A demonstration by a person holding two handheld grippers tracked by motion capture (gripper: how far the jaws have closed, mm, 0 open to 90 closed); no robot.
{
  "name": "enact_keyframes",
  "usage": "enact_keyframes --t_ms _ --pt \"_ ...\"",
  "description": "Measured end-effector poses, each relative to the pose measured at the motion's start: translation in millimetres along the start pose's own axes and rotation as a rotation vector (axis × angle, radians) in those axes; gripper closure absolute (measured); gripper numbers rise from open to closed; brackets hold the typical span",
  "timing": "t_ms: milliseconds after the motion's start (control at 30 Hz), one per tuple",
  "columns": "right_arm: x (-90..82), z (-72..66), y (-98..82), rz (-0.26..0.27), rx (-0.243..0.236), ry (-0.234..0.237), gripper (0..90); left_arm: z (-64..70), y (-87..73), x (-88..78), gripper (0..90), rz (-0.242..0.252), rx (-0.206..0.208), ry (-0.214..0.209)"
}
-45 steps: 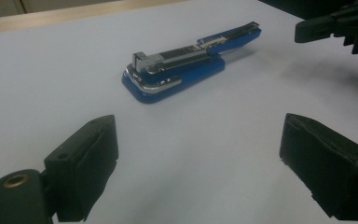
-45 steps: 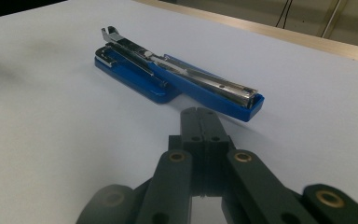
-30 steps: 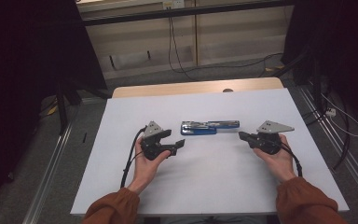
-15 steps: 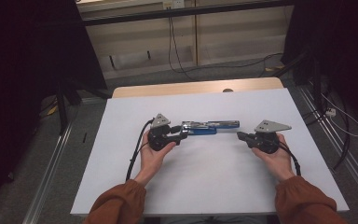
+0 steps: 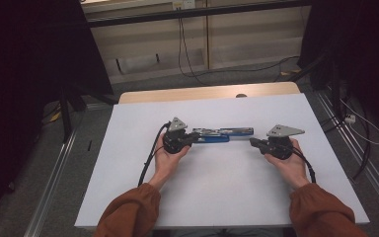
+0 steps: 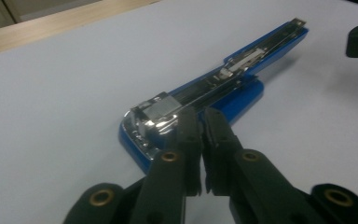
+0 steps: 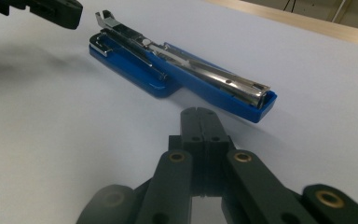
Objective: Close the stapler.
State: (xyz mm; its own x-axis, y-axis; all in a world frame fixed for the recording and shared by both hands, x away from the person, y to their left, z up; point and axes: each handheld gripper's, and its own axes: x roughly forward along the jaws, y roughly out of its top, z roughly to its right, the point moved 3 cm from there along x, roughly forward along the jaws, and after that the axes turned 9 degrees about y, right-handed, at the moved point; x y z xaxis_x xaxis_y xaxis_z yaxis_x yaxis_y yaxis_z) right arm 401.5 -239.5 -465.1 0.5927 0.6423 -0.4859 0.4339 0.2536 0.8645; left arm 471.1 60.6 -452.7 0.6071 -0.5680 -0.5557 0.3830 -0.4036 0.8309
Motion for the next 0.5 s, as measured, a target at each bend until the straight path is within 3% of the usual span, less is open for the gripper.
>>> enact_keyframes --t_ms 233,500 --pt "3.5 4.6 -1.3 -0.029 0.001 -0.013 90.0 -3.2 1.4 11.6 90.0 -0.031 0.023 0.013" --pt "9.7 9.8 -0.4 -0.074 0.016 -0.033 90.0 1.1 0.9 22.1 90.0 -0.048 0.027 -0.002"
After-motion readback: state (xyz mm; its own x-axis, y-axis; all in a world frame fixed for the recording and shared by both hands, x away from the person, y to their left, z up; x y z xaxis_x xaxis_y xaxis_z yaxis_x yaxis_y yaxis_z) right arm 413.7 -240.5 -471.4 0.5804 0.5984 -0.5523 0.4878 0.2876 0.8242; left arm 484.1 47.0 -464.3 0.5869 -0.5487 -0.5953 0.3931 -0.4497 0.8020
